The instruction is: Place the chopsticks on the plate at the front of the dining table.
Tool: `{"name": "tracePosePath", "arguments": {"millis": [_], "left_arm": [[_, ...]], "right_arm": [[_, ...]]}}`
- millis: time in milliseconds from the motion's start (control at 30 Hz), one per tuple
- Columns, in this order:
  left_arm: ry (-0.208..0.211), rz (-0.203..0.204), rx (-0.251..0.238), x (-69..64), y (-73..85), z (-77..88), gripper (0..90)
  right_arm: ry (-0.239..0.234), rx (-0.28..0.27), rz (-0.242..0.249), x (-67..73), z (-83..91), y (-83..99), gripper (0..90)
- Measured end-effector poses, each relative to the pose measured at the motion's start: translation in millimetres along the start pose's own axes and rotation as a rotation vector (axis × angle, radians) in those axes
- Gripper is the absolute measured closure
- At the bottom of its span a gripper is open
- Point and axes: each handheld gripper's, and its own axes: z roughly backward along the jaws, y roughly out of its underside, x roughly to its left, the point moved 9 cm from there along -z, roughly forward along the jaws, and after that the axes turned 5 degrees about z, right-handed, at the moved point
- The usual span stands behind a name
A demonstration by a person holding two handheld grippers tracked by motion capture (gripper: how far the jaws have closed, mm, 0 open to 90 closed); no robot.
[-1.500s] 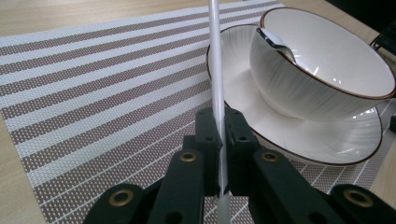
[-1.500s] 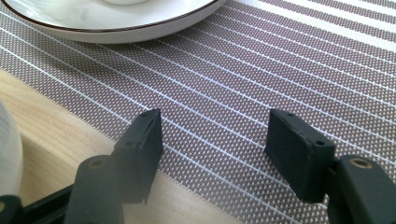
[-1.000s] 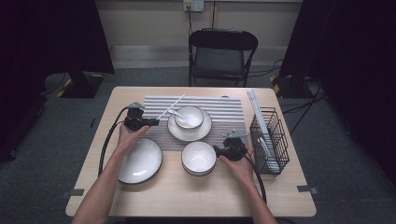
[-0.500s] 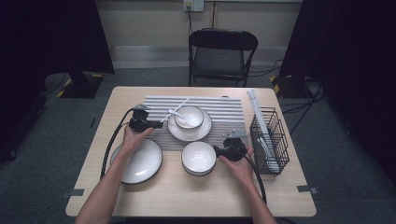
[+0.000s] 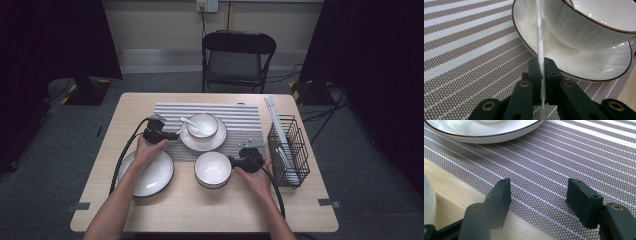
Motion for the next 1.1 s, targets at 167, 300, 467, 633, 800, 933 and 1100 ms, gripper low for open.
{"name": "tracePosePath", "arguments": {"millis": [167,300,467,633,800,933,1100], "left_arm": [[0.004,0.000,0.000,0.2,0.7,-1.2,85.6],[-0.001,-0.004,0.000,0.5,0.3,-0.6,79.6],[-0.009,0.005,-0.009,3.8,-1.6,2.9,69.3],[0.004,0.004,-0.020,5.2,-3.4,9.1,62.3],[0.032,0.010,-0.033,3.2,-5.3,14.4,58.8],[0.011,-0.021,-0.013,4.0,-3.8,21.7,54.6],[0.013,-0.028,-0.014,0.4,-4.5,31.3,45.7]], "right_arm": [[0.000,-0.001,0.001,-0.2,-0.1,0.0,36.3],[0.000,0.000,0.000,0.0,0.0,0.0,36.2],[0.000,0.000,0.001,-0.2,-0.1,0.0,36.2],[0.000,0.000,0.001,-0.2,-0.1,0.0,36.2],[0.000,0.000,0.001,-0.2,-0.1,0.0,36.2],[0.000,0.000,0.001,-0.2,-0.1,0.0,36.2],[-0.002,0.000,0.001,-0.2,-0.1,0.0,36.2]]}}
